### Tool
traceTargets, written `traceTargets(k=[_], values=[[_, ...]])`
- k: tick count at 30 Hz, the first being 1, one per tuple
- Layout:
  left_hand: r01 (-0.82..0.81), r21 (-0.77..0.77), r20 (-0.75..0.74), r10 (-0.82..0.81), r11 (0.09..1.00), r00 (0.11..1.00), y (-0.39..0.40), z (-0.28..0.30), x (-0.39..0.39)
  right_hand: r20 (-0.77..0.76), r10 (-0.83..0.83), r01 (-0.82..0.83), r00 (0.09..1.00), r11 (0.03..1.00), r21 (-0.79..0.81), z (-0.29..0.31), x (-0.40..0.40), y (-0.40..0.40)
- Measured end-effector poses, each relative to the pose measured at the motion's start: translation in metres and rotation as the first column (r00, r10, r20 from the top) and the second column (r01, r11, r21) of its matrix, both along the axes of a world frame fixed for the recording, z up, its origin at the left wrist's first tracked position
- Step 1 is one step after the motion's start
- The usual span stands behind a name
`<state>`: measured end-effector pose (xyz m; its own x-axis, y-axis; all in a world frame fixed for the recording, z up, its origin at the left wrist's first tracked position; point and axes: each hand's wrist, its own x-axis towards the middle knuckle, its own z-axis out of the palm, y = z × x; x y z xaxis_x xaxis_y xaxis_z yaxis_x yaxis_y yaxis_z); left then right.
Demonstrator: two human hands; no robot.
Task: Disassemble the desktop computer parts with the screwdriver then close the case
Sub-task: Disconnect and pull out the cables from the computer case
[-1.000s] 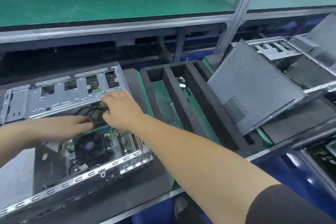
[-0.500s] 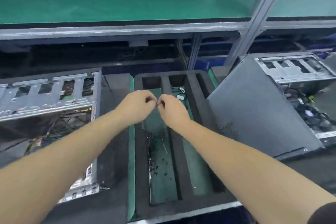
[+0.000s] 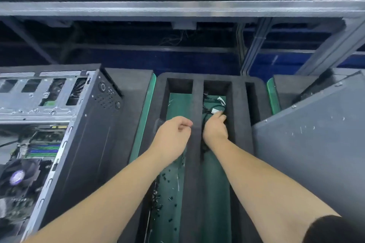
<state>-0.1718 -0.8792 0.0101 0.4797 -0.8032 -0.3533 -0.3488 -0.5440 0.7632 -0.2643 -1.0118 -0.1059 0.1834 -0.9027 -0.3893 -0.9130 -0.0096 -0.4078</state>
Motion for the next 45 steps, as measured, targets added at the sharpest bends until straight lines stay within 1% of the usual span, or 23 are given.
traceTargets(k=[1, 3, 5, 8, 11, 14, 17, 18, 20, 22, 24, 26, 27, 29, 31, 33, 34, 36, 37, 39, 41, 43, 45], values=[[-0.017, -0.001, -0.013, 0.017, 1.0, 1.0, 0.0, -0.005, 0.0, -0.029, -0.018, 0.018, 0.999, 1.0, 0.009, -0.001, 0.004, -0.003], [-0.019, 0.015, -0.036, 0.02, 1.0, 0.999, 0.003, -0.011, -0.001, -0.117, -0.004, 0.003, 0.993, 1.0, -0.016, -0.002, 0.005, -0.008], [-0.02, 0.037, -0.05, 0.022, 0.999, 0.999, 0.007, -0.011, -0.003, -0.172, 0.049, -0.052, 0.984, 0.999, -0.012, 0.002, -0.001, -0.007], [-0.018, 0.057, -0.067, 0.022, 0.998, 0.998, 0.01, 0.002, -0.002, -0.183, 0.059, -0.072, 0.981, 0.995, -0.065, 0.017, -0.007, -0.007], [-0.026, 0.059, -0.081, 0.03, 0.998, 0.996, 0.006, 0.025, -0.001, -0.135, 0.042, -0.051, 0.99, 0.997, -0.063, 0.053, -0.01, -0.008], [-0.052, 0.046, -0.147, 0.058, 0.998, 0.987, -0.001, 0.049, -0.001, -0.032, -0.003, 0.0, 0.999, 0.995, -0.101, 0.1, -0.019, -0.014], [-0.066, 0.033, -0.243, 0.072, 0.997, 0.967, -0.007, 0.067, -0.004, 0.151, 0.001, 0.014, 0.989, 0.995, -0.095, 0.145, -0.032, -0.014], [-0.081, 0.028, -0.284, 0.085, 0.996, 0.955, -0.008, 0.073, -0.004, 0.233, 0.003, 0.014, 0.972, 0.997, -0.074, 0.159, -0.037, -0.011], [-0.099, 0.018, -0.363, 0.099, 0.995, 0.926, -0.009, 0.083, -0.003, 0.42, -0.038, 0.038, 0.907, 0.999, 0.008, 0.188, -0.042, -0.001], [-0.126, 0.0, -0.515, 0.107, 0.992, 0.85, -0.009, 0.096, 0.0, 0.51, -0.083, 0.034, 0.856, 0.994, 0.105, 0.217, -0.044, 0.017], [-0.155, -0.02, -0.666, 0.102, 0.988, 0.739, -0.008, 0.108, 0.005, 0.517, -0.072, -0.007, 0.853, 0.989, 0.148, 0.241, -0.044, 0.037], [-0.176, -0.049, -0.745, 0.081, 0.983, 0.662, -0.004, 0.115, 0.01, 0.511, -0.048, -0.045, 0.858, 0.985, 0.167, 0.259, -0.045, 0.058], [-0.186, -0.07, -0.763, 0.067, 0.98, 0.643, -0.002, 0.116, 0.012, 0.515, -0.04, -0.057, 0.856, 0.983, 0.172, 0.266, -0.045, 0.068], [-0.174, -0.104, -0.757, 0.036, 0.979, 0.652, 0.003, 0.115, 0.016, 0.541, -0.03, -0.081, 0.841, 0.98, 0.18, 0.274, -0.046, 0.087], [-0.14, -0.119, -0.741, 0.006, 0.983, 0.672, 0.011, 0.112, 0.017, 0.571, -0.057, -0.064, 0.819, 0.98, 0.19, 0.281, -0.046, 0.106], [-0.106, -0.164, -0.771, -0.061, 0.981, 0.634, 0.02, 0.111, 0.018, 0.578, -0.099, -0.014, 0.81, 0.982, 0.188, 0.283, -0.044, 0.121], [-0.083, -0.214, -0.772, -0.116, 0.973, 0.625, 0.024, 0.109, 0.019, 0.576, -0.128, 0.019, 0.807, 0.981, 0.192, 0.284, -0.042, 0.128], [-0.052, -0.319, -0.725, -0.208, 0.946, 0.657, 0.032, 0.105, 0.019, 0.56, -0.225, 0.108, 0.797, 0.966, 0.235, 0.282, -0.038, 0.137], [-0.047, -0.346, -0.694, -0.221, 0.937, 0.685, 0.037, 0.104, 0.02, 0.548, -0.292, 0.16, 0.784, 0.948, 0.276, 0.282, -0.036, 0.141], [-0.037, -0.367, -0.634, -0.22, 0.93, 0.741, 0.047, 0.103, 0.024, 0.538, -0.422, 0.261, 0.73, 0.899, 0.351, 0.284, -0.034, 0.148], [-0.025, -0.371, -0.554, -0.2, 0.928, 0.808, 0.056, 0.107, 0.029, 0.544, -0.522, 0.346, 0.657, 0.85, 0.398, 0.29, -0.034, 0.146], [-0.029, -0.365, -0.451, -0.15, 0.93, 0.88, 0.064, 0.113, 0.037, 0.576, -0.583, 0.388, 0.573, 0.812, 0.436, 0.296, -0.038, 0.141], [-0.033, -0.379, -0.334, -0.104, 0.925, 0.937, 0.071, 0.121, 0.046, 0.644, -0.607, 0.407, 0.466, 0.793, 0.453, 0.3, -0.046, 0.134]])
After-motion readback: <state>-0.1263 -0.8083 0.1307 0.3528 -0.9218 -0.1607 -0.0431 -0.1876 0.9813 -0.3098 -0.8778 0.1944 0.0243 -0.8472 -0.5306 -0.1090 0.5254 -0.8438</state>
